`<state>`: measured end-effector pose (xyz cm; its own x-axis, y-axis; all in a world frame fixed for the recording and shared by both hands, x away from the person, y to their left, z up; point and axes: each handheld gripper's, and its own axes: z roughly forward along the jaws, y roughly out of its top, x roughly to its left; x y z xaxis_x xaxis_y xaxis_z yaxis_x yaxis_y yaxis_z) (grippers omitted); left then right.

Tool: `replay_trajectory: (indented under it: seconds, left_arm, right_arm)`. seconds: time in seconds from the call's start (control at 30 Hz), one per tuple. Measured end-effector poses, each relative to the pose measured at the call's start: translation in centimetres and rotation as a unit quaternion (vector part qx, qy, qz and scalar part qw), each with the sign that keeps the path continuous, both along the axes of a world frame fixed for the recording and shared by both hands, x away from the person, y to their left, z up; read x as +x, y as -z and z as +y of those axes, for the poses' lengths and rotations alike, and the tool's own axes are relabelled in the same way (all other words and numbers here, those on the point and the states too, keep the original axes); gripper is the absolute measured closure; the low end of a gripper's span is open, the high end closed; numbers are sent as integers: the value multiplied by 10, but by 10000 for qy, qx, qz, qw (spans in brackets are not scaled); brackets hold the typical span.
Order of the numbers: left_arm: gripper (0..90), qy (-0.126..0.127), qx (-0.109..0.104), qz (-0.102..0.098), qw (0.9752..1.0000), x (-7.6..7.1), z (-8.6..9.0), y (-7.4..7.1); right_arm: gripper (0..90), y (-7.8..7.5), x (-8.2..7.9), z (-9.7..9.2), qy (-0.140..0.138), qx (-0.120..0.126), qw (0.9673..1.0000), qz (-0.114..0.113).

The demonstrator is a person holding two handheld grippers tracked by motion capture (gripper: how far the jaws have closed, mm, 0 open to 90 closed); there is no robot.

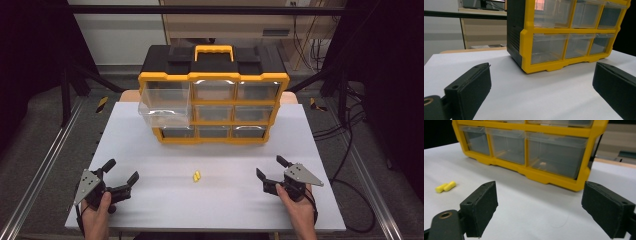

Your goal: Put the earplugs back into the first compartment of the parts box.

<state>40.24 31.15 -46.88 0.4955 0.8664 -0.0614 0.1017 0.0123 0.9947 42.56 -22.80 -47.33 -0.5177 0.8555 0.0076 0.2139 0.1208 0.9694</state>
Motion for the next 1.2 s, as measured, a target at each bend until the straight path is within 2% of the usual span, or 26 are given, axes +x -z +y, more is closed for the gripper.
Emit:
replay_trajectory:
  seconds: [0.03, 0.07, 0.1, 0.23, 0.27, 0.3, 0.33, 0.37, 0.4, 0.43, 0.47, 0.5, 0.57, 0.6, 0.63, 0.7, 0.73, 0.77, 0.8, 0.87, 0.97, 1.07, 1.1, 1.13, 1.17, 1.2]
  left_arm:
    - [14, -5, 2, -9, 10000, 0, -1, 0]
    - [14, -10, 28, -14, 10000, 0, -1, 0]
    - [14, 9, 45, 3, 10000, 0, -2, 0]
    - [14, 51, 87, 42, 9999, 0, -4, 1]
    - [14, 56, 97, 23, 9999, 0, -6, 1]
    - [14, 71, 115, 12, 9999, 0, -6, 0]
    - [14, 94, 137, 10, 9999, -1, -7, 0]
    - [14, 126, 114, 22, 9999, 0, -8, 0]
    - [13, 126, 114, 22, 9999, 0, -8, 0]
    - [13, 151, 131, 40, 9998, 0, -9, 0]
    - [13, 151, 131, 40, 9998, 0, -9, 0]
    - [13, 171, 124, 54, 9998, 0, -10, 0]
    - [13, 188, 134, 65, 9997, 0, -11, 0]
    - [13, 199, 133, 76, 9997, 0, -11, 1]
    - [12, 234, 113, 96, 9996, 0, -12, 1]
    - [12, 242, 106, 113, 9996, 1, -13, 1]
    - [12, 242, 104, 138, 9996, 1, -13, 1]
    - [12, 247, 94, 151, 9995, 1, -13, 1]
    - [12, 257, 91, 158, 9995, 1, -13, 1]
    - [12, 264, 105, 164, 9995, 2, -14, 0]
    - [12, 278, 111, 169, 9994, 2, -14, 0]
    - [13, 304, 99, 168, 9993, 2, -15, -1]
    - [13, 301, 101, 168, 9994, 2, -15, -1]
    - [13, 309, 106, 168, 9993, 2, -15, -1]
    - [13, 313, 109, 150, 9993, 2, -16, -2]
    - [13, 313, 109, 150, 9993, 2, -16, -2]
  right_arm:
    - [113, 0, 0, 3, -54, 30, 9998, 168]
    - [113, 0, 0, 3, -54, 30, 9998, 168]
    - [97, -1, 0, 7, -79, -4, 9994, 339]
    - [66, 0, 3, 17, -104, -132, 9981, 587]
    - [66, 0, 3, 17, -104, -132, 9981, 587]
    - [69, -1, 4, 25, -129, -255, 9972, 685]
    - [69, -1, 4, 25, -129, -255, 9972, 685]
    - [73, -4, 5, 37, -199, -369, 9958, 813]
    - [73, -4, 5, 37, -199, -369, 9958, 813]
    - [82, -7, 5, 50, -353, -554, 9940, 880]
    - [82, -7, 5, 50, -353, -554, 9940, 880]
    - [101, -10, 4, 64, -485, -712, 9915, 972]
    - [117, -12, 4, 72, -587, -725, 9905, 1008]
    - [135, -14, 5, 80, -681, -758, 9889, 1086]
    - [151, -18, 7, 95, -795, -919, 9857, 1165]
    - [169, -20, 11, 110, -879, -1010, 9825, 1293]
    - [169, -20, 11, 110, -879, -1010, 9825, 1293]
    - [205, -24, 16, 124, -882, -1061, 9803, 1415]
    - [205, -24, 16, 124, -882, -1061, 9803, 1415]
    - [230, -26, 21, 137, -905, -1128, 9782, 1488]
    - [293, -27, 27, 156, -1026, -1224, 9733, 1651]
    - [399, -27, 30, 171, -1160, -1266, 9700, 1720]
    - [478, -26, 32, 179, -1208, -1247, 9678, 1823]
    - [478, -26, 32, 179, -1208, -1247, 9678, 1823]
    - [531, -25, 36, 186, -1252, -1252, 9655, 1909]
    - [570, -24, 37, 188, -1245, -1221, 9651, 1955]
